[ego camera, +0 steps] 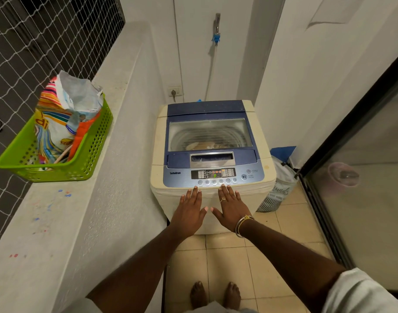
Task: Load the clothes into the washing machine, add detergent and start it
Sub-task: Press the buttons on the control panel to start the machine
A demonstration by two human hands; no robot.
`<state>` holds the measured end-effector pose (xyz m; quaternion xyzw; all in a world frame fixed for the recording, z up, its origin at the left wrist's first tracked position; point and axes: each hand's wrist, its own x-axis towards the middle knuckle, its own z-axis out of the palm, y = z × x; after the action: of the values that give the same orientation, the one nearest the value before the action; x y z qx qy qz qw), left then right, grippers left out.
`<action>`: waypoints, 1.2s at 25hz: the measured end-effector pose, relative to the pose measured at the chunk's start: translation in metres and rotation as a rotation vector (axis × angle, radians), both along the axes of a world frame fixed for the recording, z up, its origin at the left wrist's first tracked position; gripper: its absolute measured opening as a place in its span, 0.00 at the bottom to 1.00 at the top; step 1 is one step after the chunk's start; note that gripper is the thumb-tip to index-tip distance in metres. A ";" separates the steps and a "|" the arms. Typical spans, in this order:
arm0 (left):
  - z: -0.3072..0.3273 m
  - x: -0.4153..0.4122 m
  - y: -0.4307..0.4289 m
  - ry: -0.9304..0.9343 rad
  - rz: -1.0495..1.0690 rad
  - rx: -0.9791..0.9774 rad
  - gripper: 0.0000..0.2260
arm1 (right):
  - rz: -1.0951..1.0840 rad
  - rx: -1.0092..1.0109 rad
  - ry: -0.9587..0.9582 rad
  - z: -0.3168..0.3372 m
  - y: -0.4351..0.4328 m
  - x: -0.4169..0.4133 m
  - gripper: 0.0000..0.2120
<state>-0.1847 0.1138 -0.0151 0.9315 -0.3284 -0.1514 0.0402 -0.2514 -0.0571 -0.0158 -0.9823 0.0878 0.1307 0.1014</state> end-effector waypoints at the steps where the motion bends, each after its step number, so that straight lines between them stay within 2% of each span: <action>1: 0.000 0.000 0.000 0.000 -0.001 0.001 0.31 | -0.001 0.005 0.001 0.000 0.000 0.001 0.47; 3: -0.001 0.001 0.000 0.002 -0.005 0.001 0.31 | -0.003 0.015 0.001 0.000 0.000 0.002 0.48; 7: -0.001 0.001 0.002 -0.008 -0.006 -0.010 0.31 | 0.001 -0.005 0.003 0.000 -0.001 0.002 0.40; 10: -0.001 0.002 0.003 -0.005 -0.001 -0.003 0.31 | 0.005 -0.010 0.002 0.000 -0.001 0.002 0.38; 19: -0.001 0.001 0.001 0.006 -0.001 -0.010 0.31 | 0.011 0.002 -0.011 0.000 0.002 0.005 0.42; 25: 0.000 0.005 0.002 -0.001 -0.009 -0.016 0.31 | 0.022 -0.022 -0.004 0.000 0.001 0.005 0.40; 30: -0.001 0.006 0.003 -0.008 -0.028 -0.010 0.30 | 0.035 -0.020 -0.005 -0.001 0.003 0.004 0.42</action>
<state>-0.1785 0.1164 -0.0158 0.9272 -0.3421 -0.1468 0.0414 -0.2469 -0.0539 -0.0168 -0.9850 0.0718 0.1290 0.0898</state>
